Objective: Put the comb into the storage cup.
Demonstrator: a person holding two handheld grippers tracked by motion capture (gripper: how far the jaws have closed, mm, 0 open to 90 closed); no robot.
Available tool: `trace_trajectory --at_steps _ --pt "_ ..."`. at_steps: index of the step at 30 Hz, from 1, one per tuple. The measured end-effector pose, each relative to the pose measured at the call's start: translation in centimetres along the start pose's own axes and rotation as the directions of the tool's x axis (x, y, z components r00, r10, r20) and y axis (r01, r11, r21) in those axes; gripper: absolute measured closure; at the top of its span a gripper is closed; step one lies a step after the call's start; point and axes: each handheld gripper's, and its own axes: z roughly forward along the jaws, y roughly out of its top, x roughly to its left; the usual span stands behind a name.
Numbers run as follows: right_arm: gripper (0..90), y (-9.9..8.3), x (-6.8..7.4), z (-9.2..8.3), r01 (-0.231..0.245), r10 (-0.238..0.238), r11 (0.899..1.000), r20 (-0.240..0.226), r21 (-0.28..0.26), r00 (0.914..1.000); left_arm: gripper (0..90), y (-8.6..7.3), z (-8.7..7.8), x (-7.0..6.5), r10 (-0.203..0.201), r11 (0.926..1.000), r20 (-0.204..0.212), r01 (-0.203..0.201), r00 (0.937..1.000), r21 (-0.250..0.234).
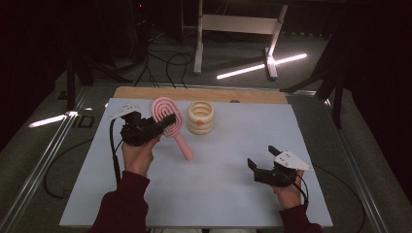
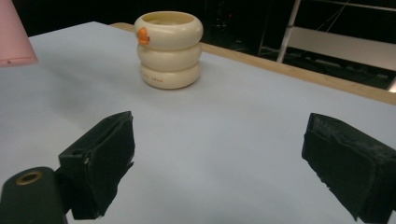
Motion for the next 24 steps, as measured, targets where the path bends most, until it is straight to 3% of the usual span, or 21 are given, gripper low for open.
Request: trace_trajectory --at_steps 3,24 --pt "9.4 -0.5 -0.2 -0.4 0.003 -0.003 1.000 0.017 -0.012 0.9998 64.2 0.3 -0.2 0.2 0.000 1.0000 -0.005 0.000 1.0000 -0.003" --pt "9.7 -1.1 0.0 -0.9 -0.002 0.002 1.000 0.014 -0.008 0.9999 64.2 1.4 -0.8 1.2 -0.003 0.9997 -0.034 0.002 0.9994 -0.024"
